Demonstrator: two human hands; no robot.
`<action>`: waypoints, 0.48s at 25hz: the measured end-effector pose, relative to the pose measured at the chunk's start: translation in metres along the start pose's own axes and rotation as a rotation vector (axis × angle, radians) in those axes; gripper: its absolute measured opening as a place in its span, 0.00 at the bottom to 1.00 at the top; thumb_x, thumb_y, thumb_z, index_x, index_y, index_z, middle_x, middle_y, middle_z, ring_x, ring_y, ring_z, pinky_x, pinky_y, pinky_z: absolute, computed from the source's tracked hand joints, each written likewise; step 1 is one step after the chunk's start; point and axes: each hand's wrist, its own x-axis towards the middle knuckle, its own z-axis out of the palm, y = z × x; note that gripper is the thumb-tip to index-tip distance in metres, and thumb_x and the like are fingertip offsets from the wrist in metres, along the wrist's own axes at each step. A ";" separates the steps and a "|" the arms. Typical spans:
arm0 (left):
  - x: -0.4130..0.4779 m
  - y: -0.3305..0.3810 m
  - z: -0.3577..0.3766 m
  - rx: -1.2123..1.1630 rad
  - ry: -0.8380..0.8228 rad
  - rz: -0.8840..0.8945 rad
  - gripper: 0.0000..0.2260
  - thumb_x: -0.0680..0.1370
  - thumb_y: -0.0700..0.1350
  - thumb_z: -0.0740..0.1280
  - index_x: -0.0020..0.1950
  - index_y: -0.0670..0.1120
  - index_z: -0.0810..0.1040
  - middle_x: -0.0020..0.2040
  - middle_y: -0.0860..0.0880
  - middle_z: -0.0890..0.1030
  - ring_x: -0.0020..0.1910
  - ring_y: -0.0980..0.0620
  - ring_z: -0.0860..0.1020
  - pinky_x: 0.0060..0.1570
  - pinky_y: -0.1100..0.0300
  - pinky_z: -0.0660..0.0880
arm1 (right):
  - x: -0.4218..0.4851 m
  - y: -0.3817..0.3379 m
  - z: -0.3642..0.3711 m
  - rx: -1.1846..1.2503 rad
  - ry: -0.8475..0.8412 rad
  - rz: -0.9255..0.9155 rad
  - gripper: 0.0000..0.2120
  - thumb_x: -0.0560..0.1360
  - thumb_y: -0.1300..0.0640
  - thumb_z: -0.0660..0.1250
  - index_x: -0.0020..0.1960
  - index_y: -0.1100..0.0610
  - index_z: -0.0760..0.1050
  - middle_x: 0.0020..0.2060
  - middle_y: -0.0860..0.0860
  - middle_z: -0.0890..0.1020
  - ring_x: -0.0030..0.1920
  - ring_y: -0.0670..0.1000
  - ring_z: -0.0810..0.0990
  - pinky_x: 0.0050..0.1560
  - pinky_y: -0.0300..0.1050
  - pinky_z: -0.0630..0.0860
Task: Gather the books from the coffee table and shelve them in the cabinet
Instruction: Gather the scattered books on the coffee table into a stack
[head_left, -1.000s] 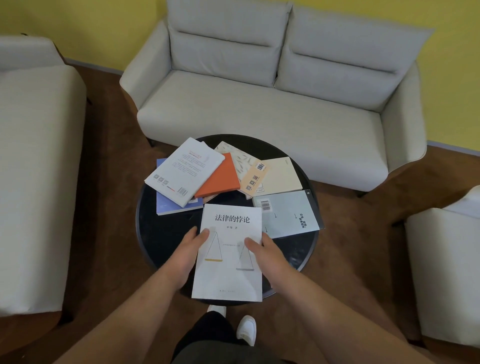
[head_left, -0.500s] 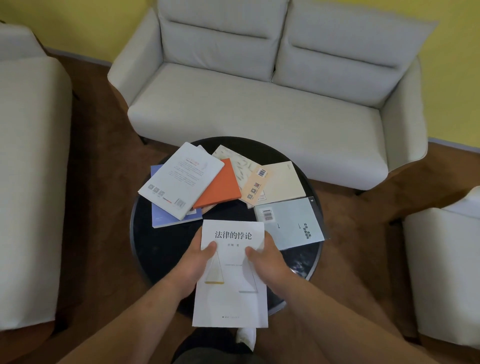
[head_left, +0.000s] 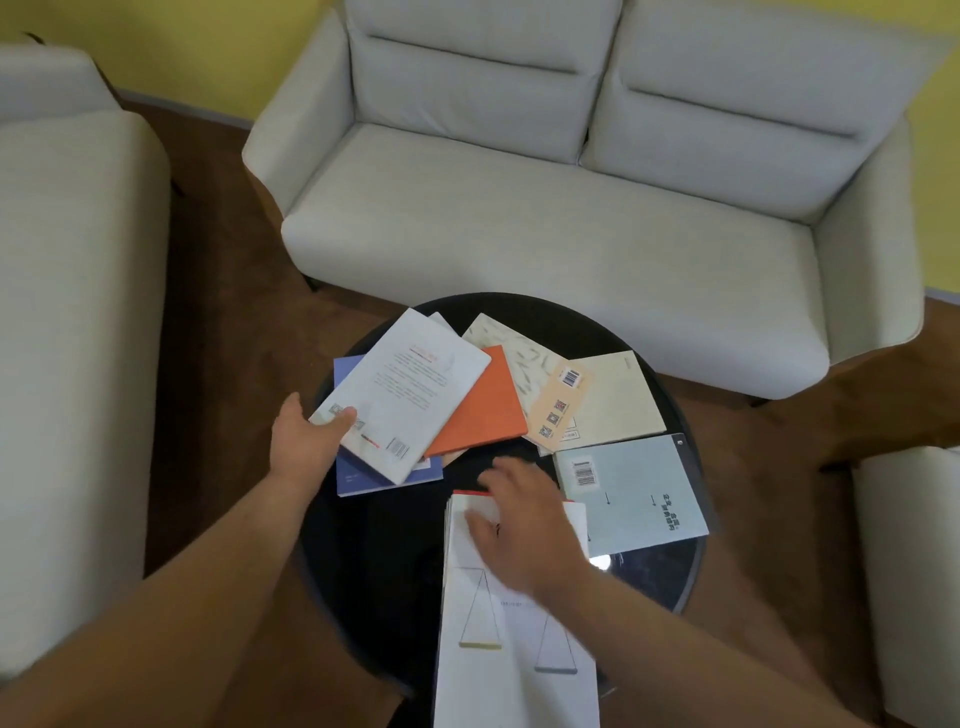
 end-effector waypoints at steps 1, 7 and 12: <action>0.010 0.000 0.000 0.006 -0.048 0.020 0.28 0.75 0.52 0.73 0.71 0.42 0.71 0.69 0.41 0.76 0.64 0.41 0.77 0.61 0.44 0.77 | 0.025 0.005 -0.011 0.082 -0.021 0.135 0.17 0.77 0.50 0.65 0.60 0.59 0.78 0.59 0.57 0.80 0.59 0.59 0.78 0.61 0.56 0.77; 0.030 -0.002 -0.003 -0.157 -0.225 -0.107 0.09 0.77 0.40 0.73 0.53 0.40 0.76 0.56 0.44 0.82 0.47 0.49 0.80 0.45 0.53 0.76 | 0.119 0.028 -0.032 0.370 -0.260 0.704 0.20 0.81 0.52 0.62 0.69 0.60 0.69 0.60 0.57 0.76 0.53 0.55 0.75 0.51 0.48 0.70; 0.014 -0.012 -0.010 -0.291 -0.399 -0.206 0.06 0.80 0.41 0.68 0.57 0.44 0.77 0.54 0.46 0.85 0.55 0.47 0.82 0.56 0.47 0.79 | 0.133 0.030 -0.017 0.554 -0.210 0.881 0.09 0.76 0.52 0.70 0.48 0.55 0.72 0.49 0.53 0.78 0.43 0.51 0.75 0.47 0.49 0.74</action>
